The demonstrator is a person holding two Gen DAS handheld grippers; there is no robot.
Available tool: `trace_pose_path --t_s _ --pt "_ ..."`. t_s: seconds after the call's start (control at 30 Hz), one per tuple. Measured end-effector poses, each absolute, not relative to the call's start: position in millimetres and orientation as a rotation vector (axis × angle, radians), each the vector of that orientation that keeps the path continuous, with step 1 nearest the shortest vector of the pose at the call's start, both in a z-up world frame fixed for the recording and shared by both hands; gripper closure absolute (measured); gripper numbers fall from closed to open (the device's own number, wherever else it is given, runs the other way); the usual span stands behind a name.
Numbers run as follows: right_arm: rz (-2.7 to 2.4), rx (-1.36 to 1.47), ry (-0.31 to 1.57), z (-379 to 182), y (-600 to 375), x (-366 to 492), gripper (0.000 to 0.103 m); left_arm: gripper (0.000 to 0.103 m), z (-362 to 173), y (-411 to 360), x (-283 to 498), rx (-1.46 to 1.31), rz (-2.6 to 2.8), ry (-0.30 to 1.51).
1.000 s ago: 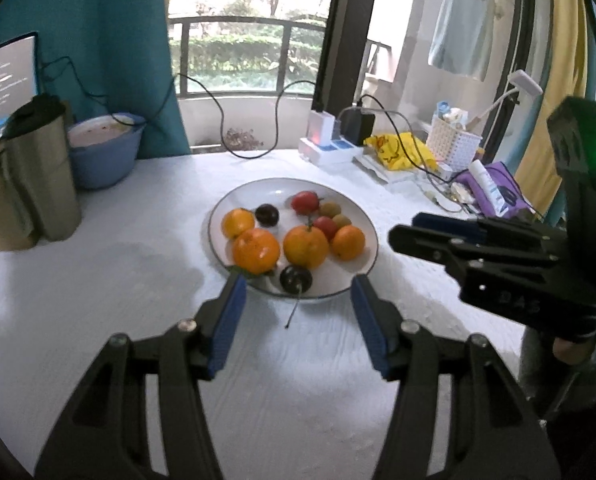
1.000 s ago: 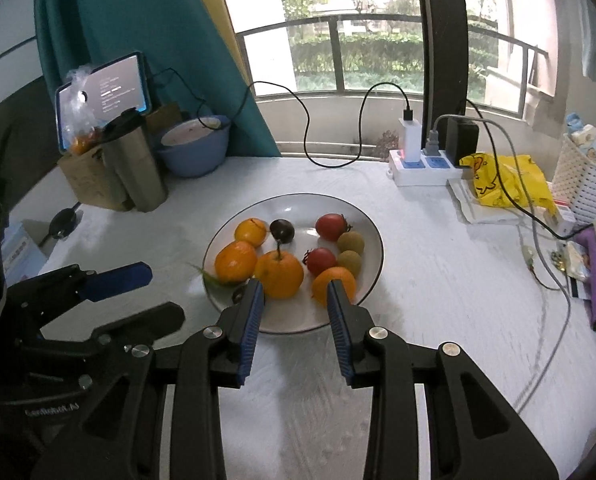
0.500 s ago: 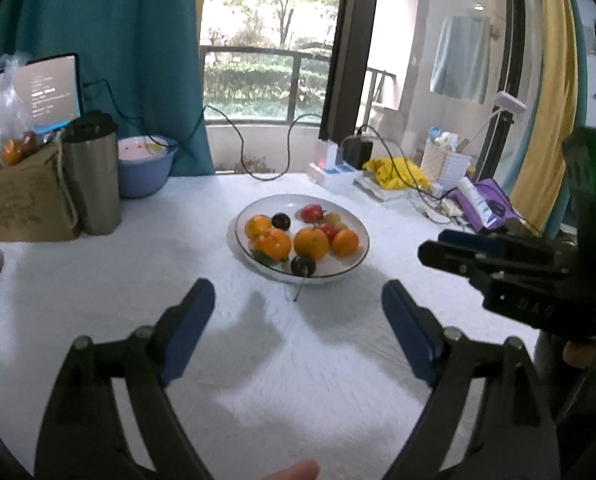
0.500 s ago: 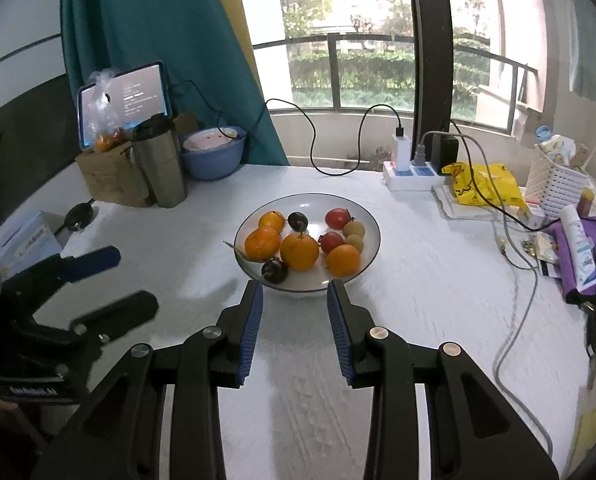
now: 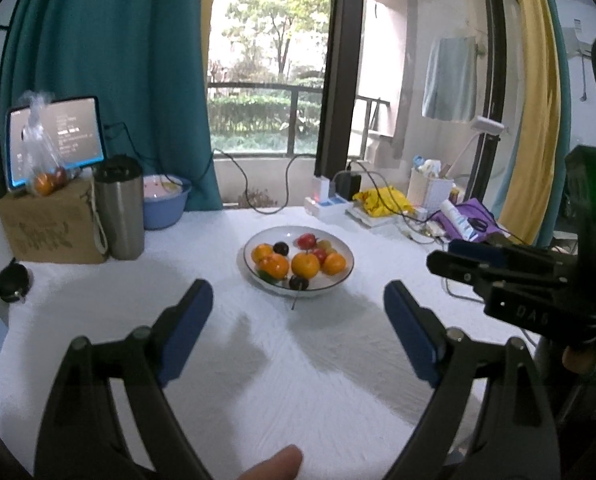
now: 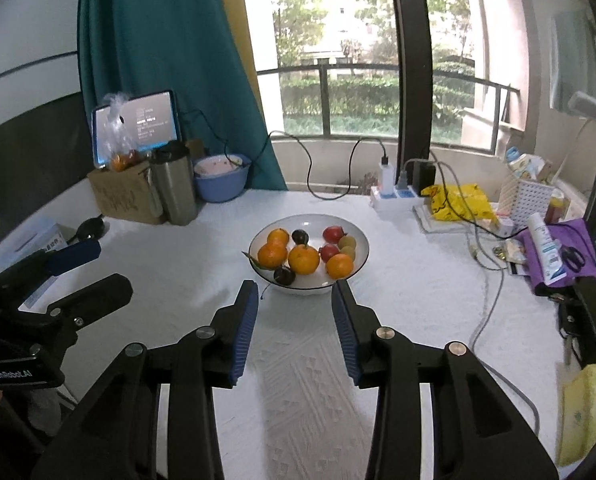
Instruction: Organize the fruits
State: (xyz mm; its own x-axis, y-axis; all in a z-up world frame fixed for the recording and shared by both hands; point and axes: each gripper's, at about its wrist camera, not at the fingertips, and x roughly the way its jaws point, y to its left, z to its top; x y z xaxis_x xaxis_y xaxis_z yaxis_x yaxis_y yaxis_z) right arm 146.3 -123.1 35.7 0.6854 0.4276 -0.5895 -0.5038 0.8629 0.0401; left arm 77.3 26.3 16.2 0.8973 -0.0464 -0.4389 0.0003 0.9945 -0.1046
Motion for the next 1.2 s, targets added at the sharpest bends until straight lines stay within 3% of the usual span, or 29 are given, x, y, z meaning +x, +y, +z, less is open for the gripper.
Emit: trace_pose_path --t_s 0.13,0.17,0.2,0.23,0.27,0.73,1.2 --pt "0.510 -0.132 0.594 47 -128 131 0.061 0.014 28 25 63 -0.099 -0.012 0.429" --pt "0.505 -0.135 0.586 51 -129 127 0.057 0.014 32 25 60 -0.095 -0.005 0.424" --pt "0.500 -0.137 0.576 55 -130 123 0.050 0.014 34 25 58 -0.090 0.002 0.420" --pt "0.495 -0.137 0.566 58 -131 119 0.030 0.014 37 24 56 -0.084 0.010 0.416" --pt "0.492 -0.136 0.557 62 -132 116 0.017 0.014 39 24 54 -0.078 0.018 0.414" --pt "0.400 -0.134 0.441 106 -152 83 0.016 0.011 63 27 33 -0.040 0.105 0.352" --pt "0.370 -0.125 0.433 108 -161 80 0.016 0.011 65 38 32 -0.072 0.112 0.348"
